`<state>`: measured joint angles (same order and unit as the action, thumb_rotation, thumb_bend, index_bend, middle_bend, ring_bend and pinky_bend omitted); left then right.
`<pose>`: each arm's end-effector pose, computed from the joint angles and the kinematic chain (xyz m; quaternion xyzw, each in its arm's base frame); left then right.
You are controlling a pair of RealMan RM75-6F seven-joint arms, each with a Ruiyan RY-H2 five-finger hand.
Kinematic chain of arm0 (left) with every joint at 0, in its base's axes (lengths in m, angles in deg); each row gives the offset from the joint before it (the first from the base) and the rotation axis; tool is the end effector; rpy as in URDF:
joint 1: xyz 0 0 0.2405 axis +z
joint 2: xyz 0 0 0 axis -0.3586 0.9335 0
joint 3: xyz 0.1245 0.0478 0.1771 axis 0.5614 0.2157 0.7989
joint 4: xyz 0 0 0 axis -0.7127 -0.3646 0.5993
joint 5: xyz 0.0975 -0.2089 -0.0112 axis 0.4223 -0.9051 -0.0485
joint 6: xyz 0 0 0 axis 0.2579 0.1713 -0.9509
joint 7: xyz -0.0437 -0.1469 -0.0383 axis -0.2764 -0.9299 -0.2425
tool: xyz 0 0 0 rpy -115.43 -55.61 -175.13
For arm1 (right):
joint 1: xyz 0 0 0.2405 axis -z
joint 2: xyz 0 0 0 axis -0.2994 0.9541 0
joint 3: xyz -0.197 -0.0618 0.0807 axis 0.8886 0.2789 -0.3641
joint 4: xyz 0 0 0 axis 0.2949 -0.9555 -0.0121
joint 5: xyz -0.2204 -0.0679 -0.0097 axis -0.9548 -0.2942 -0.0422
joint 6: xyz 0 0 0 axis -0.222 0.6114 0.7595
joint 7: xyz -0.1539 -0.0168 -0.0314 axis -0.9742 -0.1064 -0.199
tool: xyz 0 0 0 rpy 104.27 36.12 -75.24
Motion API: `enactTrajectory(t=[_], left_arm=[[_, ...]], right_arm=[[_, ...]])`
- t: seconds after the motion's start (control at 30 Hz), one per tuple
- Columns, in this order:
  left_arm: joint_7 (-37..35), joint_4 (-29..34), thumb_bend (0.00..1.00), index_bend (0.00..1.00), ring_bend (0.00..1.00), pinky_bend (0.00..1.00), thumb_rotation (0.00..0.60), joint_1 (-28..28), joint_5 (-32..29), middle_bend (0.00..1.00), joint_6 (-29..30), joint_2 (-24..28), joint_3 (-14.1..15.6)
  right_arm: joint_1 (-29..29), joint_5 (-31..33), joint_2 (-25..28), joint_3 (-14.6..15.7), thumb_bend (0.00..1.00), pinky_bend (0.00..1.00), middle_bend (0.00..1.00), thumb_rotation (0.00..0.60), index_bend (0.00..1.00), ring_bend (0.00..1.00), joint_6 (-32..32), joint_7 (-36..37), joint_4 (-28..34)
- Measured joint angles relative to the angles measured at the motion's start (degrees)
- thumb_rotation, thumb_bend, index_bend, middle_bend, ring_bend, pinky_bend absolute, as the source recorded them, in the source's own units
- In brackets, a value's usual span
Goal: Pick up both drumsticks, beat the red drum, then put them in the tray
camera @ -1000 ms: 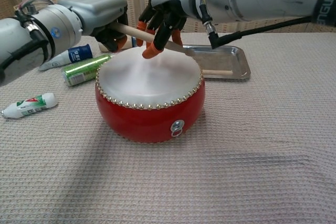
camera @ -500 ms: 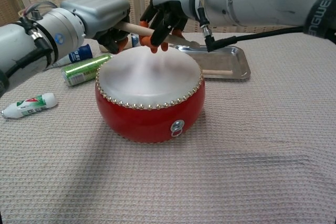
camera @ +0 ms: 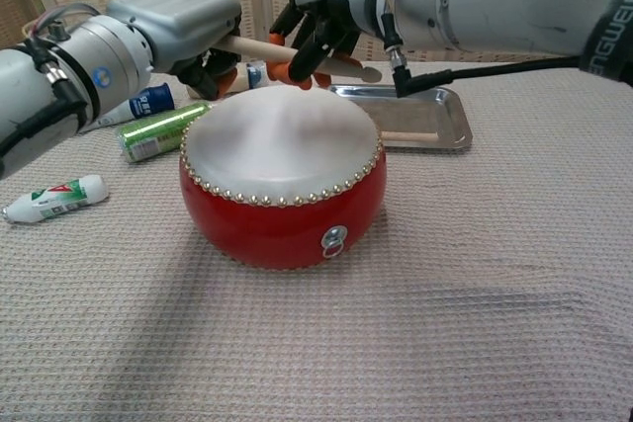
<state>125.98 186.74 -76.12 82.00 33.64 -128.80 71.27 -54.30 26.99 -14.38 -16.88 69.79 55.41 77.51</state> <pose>-0.0197 0.3348 -0.0130 -0.7277 -0.2233 -0.3503 0.5458 0.0348 -0.3418 -0.0341 0.7028 -0.5098 0.3928 0.3032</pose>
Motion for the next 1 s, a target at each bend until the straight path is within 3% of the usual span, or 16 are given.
enactTrajectory(t=[0.27,0.5,1.0], left_arm=[[-0.7,0.1,0.50,0.25,0.54,0.76,0.600,0.3,0.1,0.45,-0.7,0.3,0.0],[-1.2,0.4,0.45,0.14,0.38,0.52,0.600,0.4,0.1,0.31,-1.3,0.5,-0.2],[-1.5,0.5,0.45,0.02,0.27,0.44,0.600,0.5,1.1,0.20,-1.3,1.0,-0.3]], right_arm=[[0.8,-0.8,-0.4,-0.3,0.98,0.89,0.78,0.600,0.86,0.75,-1.0,0.0,-0.4],[1.7,-2.2,-0.5,-0.8,1.00,0.90,0.79,0.600,0.90,0.76,-1.5,0.9,-0.4],[5.5,-12.4,-1.7,-0.7,1.00,0.91,0.79,0.600,0.92,0.76,-3.5,6.3,-2.4]])
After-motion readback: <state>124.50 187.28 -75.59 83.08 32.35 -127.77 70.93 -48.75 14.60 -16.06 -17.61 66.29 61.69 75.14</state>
